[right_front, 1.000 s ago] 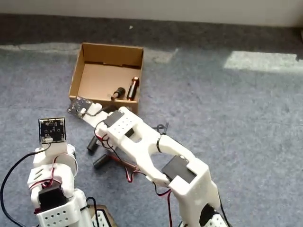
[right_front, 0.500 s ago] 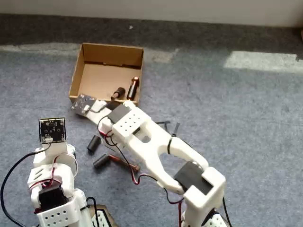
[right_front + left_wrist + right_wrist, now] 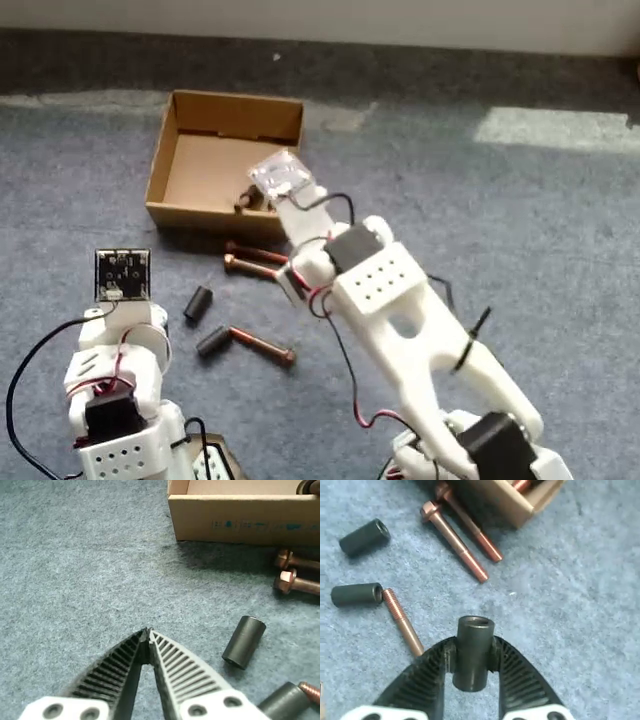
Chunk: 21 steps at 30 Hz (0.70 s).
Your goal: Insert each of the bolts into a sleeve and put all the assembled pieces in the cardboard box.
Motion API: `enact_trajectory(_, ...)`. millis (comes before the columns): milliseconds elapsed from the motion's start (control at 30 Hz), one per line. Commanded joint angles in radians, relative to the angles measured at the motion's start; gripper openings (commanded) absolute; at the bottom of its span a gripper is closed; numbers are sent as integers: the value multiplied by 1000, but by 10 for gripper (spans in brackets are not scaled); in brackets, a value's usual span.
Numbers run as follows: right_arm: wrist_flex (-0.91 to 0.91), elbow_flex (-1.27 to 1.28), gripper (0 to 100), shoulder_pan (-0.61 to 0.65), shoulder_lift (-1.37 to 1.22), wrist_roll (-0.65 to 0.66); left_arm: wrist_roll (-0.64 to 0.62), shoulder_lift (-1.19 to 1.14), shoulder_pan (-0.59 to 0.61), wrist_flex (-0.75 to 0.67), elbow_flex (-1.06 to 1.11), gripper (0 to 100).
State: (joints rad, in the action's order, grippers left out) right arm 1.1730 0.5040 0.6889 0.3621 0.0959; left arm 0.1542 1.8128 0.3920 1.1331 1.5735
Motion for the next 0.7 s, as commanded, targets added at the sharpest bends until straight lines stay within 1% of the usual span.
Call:
enact_trajectory(0, -120, 188, 4, -51, 228, -64, 8, 5, -22, -15, -16, 21)
enact_trajectory(133, -150, 344, 4, -122, 384, -158, 8, 5, -22, -20, -16, 21)
enact_trajectory(300, -151, 415, 4, -232, 489, -244, 8, -1, -58, -14, -56, 21)
enact_trajectory(500, -265, 479, 4, -364, 507, -336, 72, -2, -185, -3, -130, 21)
enact_trajectory(667, -414, 608, 4, -404, 507, -382, 143, -2, -289, 110, -228, 21)
